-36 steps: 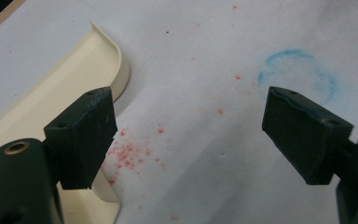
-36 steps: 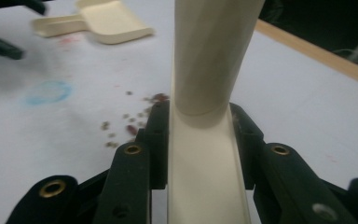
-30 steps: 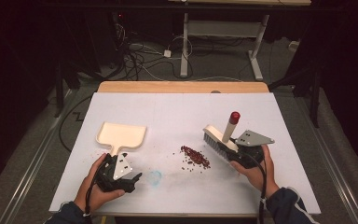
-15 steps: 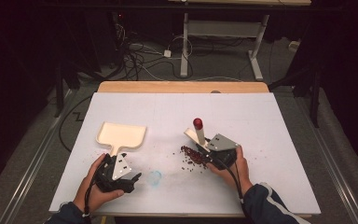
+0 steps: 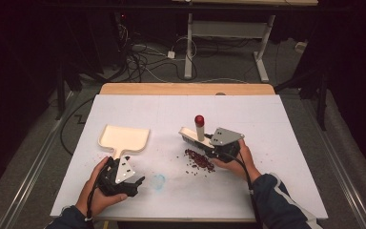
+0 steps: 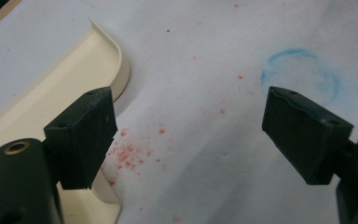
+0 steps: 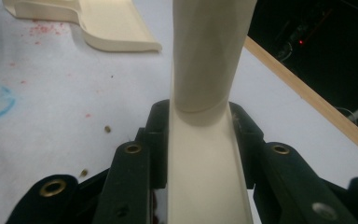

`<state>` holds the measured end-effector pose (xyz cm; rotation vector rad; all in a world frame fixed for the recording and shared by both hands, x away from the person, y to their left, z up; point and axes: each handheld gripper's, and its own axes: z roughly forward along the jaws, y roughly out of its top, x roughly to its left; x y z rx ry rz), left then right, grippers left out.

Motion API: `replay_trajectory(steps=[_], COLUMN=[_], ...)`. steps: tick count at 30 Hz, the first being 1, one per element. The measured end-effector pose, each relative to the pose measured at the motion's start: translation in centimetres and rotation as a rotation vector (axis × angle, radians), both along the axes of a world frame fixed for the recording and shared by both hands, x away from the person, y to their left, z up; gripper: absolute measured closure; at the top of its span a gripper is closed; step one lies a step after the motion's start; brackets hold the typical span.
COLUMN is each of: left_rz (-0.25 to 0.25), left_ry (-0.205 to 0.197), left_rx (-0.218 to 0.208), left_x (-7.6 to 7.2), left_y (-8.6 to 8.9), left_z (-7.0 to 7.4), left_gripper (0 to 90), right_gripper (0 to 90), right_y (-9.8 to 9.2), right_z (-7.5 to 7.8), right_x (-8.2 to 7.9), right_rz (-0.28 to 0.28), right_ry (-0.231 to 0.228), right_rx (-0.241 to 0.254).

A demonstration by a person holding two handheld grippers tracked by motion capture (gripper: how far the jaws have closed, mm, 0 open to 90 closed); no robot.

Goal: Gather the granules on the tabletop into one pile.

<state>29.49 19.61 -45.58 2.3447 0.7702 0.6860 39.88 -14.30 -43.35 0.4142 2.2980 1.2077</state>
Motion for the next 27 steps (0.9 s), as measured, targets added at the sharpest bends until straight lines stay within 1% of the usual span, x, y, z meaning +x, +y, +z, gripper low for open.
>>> replay_trajectory(steps=[1,3,4,6,7,8,10,12,16,18,21,23,25,27], left_rz=[0.001,0.001,0.005,0.001,0.002,0.002,0.000,0.002,0.011,0.012,0.008,0.010,0.012,0.009], left_ry=[0.002,0.006,0.007,0.008,0.009,0.009,0.009,0.011,0.009,0.009,0.008,0.008,0.008,0.005], left_rx=[-0.002,-0.004,-0.007,-0.007,-0.009,-0.009,-0.006,-0.004,-0.007,-0.003,0.002,0.000,-0.001,0.003], left_x=[0.0,0.1,0.1,0.0,0.0,-0.1,-0.1,-0.2,-0.2,-0.2,-0.3,-0.3,-0.2,-0.2], left_y=[0.0,0.1,0.1,0.2,0.2,0.2,0.2,0.3,0.3,0.3,0.3,0.3,0.3,0.3], left_z=[0.0,-0.1,-0.1,-0.1,-0.2,-0.2,-0.2,-0.2,-0.2,-0.2,-0.2,-0.2,-0.2,-0.1], left_gripper=[17.0,17.0,17.0,17.0,17.0,17.0,17.0,17.0,17.0,17.0,17.0,17.0,17.0,17.0], right_gripper=[66.9,66.9,66.8,66.9,66.9,66.9,66.6,66.3,66.2,66.0,65.9,66.1,66.3,66.6], right_y=[0.3,1.0,1.3,1.8,2.0,2.2,2.4,2.2,1.2,0.6,-0.1,-0.5,-0.7,-0.7], right_z=[-0.1,-0.6,-0.8,-1.2,-1.3,-1.3,-1.4,-1.4,-1.4,-1.4,-1.3,-1.1,-1.0,-0.8], right_x=[0.5,1.1,1.3,1.7,1.7,1.7,1.4,1.0,0.5,0.2,-0.3,-0.6,-0.9,-1.0], right_rz=[0.008,0.016,0.022,0.052,0.066,0.093,0.141,0.185,0.263,0.291,0.316,0.325,0.321,0.295], right_ry=[0.010,-0.005,-0.001,0.019,0.017,0.023,0.043,0.049,0.071,0.063,0.069,0.062,0.055,0.034], right_rx=[-0.001,-0.018,-0.021,0.006,0.000,-0.008,-0.030,-0.052,-0.030,-0.043,-0.049,-0.047,-0.050,-0.051])
